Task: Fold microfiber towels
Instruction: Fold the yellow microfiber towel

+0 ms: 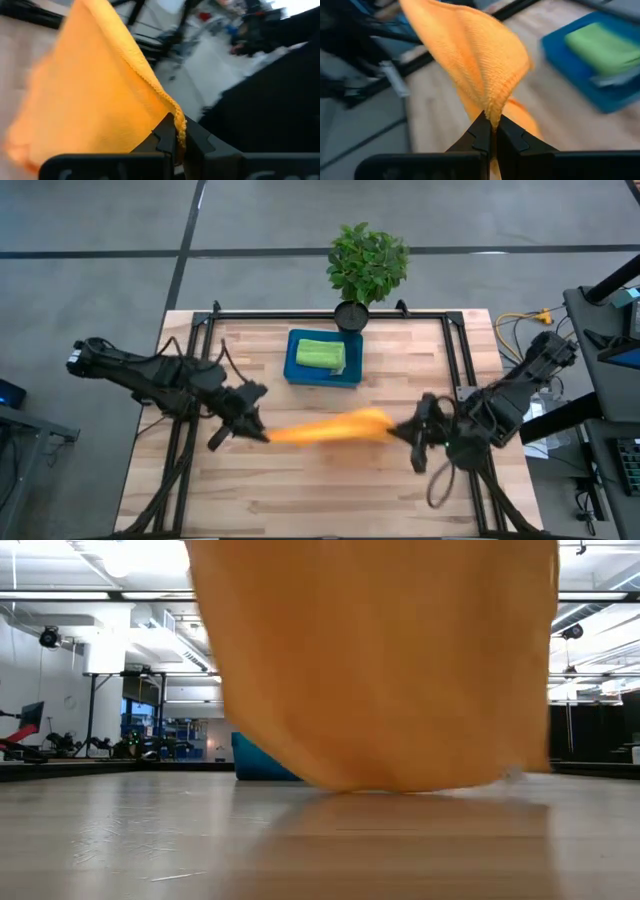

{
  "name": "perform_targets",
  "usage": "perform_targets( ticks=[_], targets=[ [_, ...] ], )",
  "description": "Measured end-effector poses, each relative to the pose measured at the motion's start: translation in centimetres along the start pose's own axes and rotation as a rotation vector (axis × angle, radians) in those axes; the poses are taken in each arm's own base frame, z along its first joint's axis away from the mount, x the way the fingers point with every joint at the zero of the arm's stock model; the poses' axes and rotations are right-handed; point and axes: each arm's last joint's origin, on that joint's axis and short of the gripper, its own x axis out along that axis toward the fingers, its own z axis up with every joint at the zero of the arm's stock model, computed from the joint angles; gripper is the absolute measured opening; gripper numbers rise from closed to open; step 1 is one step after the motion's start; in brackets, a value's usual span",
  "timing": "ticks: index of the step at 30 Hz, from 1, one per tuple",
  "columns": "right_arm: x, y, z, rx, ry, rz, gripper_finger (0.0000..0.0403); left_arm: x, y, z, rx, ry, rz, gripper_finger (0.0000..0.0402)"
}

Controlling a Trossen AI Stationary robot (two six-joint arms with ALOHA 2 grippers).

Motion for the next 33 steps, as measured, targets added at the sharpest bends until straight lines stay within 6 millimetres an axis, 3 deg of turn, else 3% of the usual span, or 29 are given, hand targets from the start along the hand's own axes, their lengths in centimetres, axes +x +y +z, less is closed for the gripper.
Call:
perform_targets(
  ticks=[4, 8, 11, 14, 18, 24, 28, 33],
  targets=[
    [-0.7, 2.9, -1.1, 0.105, -0.023, 0.171, 0.0009, 1.2, -2.9, 0.3, -0.125, -0.022, -0.211, 0.0],
    [-1.8, 5.4, -1.3, 0.232, -0.074, 0.348, 0.0009, 1.9, -6.0, 1.6, -0.129, -0.152, -0.452, 0.0],
    [-2.1, 5.8, -1.7, 0.282, -0.059, 0.359, 0.0009, 2.7, -6.4, 1.4, -0.115, -0.15, -0.429, 0.0],
    [-1.3, 5.1, -3.5, 0.285, 0.03, 0.246, 0.0009, 4.2, -5.1, -0.2, -0.14, -0.011, -0.285, 0.0],
    [0.3, 3.1, -6.5, 0.304, 0.126, -0.017, 0.0009, 6.5, -1.6, -3.6, -0.144, 0.243, 0.053, 0.0],
    [2.8, 0.3, -10.7, 0.31, 0.193, -0.231, 0.0009, 8.1, 3.2, -6.7, -0.033, 0.354, 0.546, 0.0],
    [4.7, -1.4, -13.0, 0.321, 0.249, -0.288, 0.0009, 10.1, 6.1, -7.4, 0.006, 0.387, 0.66, 0.0],
    [6.6, -3.2, -14.3, 0.316, 0.256, -0.358, 0.0009, 13.0, 9.7, -9.1, 0.022, 0.476, 0.727, 0.0]
  ],
)
